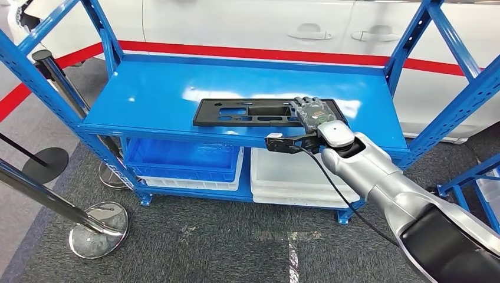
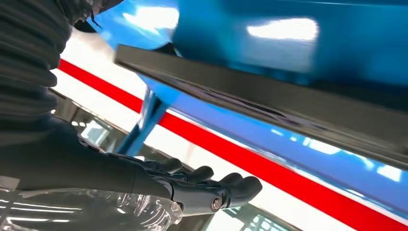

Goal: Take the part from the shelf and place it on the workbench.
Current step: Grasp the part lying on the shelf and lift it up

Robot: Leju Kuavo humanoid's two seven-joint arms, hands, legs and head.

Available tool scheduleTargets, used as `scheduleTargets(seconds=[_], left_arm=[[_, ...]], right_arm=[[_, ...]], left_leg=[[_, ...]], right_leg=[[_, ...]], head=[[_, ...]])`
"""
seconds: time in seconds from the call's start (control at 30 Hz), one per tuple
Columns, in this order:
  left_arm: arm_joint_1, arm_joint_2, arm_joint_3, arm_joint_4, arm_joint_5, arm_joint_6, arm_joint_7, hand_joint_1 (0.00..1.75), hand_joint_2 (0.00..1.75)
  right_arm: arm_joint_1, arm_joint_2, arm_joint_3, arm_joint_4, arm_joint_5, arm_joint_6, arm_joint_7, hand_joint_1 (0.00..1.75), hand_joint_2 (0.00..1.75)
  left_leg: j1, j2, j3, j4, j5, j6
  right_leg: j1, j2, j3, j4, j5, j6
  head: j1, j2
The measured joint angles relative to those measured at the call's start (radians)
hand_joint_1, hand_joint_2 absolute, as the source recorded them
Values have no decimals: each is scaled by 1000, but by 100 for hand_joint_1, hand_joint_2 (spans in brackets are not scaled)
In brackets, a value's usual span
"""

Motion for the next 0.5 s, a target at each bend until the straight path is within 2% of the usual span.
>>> scheduleTargets(seconds=[0.07,0.13,0.17,0.2,0.23,0.27,0.33,0.37,0.4,0.5], left_arm=[[1,-5,0,0,-1,2,4,0,0],[0,-7,0,0,-2,3,6,0,0],[-1,-8,0,0,-3,3,6,0,0],[-1,-9,0,0,-3,3,6,0,0],[0,-10,0,0,-3,3,7,0,0],[1,-11,0,0,-3,3,7,0,0],[2,-13,0,0,-2,3,7,0,0],[1,-13,0,0,-2,3,7,0,0],[0,-14,0,0,-2,3,7,0,0],[-1,-14,0,0,-2,3,7,0,0]], right_arm=[[-2,1,0,-1,1,0,-1,0,175],[-2,2,0,-1,1,0,-1,0,175],[1,2,0,-1,1,0,-2,0,175],[4,2,0,-1,1,0,-2,0,175],[6,2,0,0,1,0,-2,0,175],[7,2,1,0,1,0,-2,0,175],[5,3,1,0,1,1,-3,0,175],[4,3,1,-1,0,1,-3,0,175],[4,4,1,-1,-1,2,-3,0,175],[6,6,1,-1,-2,3,-4,0,175]], left_leg=[[5,1,10,-9,1,11],[6,2,14,-10,-3,19],[6,1,16,-9,-6,22],[6,0,18,-8,-9,23],[6,-2,22,-6,-13,24],[6,-3,27,-4,-18,22],[5,-5,36,3,-32,15],[4,-6,37,6,-37,10],[2,-7,37,7,-40,4],[3,-6,37,6,-46,-11]], right_leg=[[0,-1,-26,54,-31,9],[-2,-4,-92,178,-81,14],[-3,-4,-128,237,-94,15],[-5,-4,-152,270,-93,17],[-6,-4,-159,265,-72,17],[-8,-5,-145,221,-34,16],[-8,-5,-90,90,35,11],[-7,-5,-67,43,48,8],[-5,-4,-55,18,49,5],[-4,-1,-45,4,40,-8]], head=[[3,0],[6,0],[7,0],[8,0],[9,0],[10,0],[10,0],[9,0],[8,0],[8,0]])
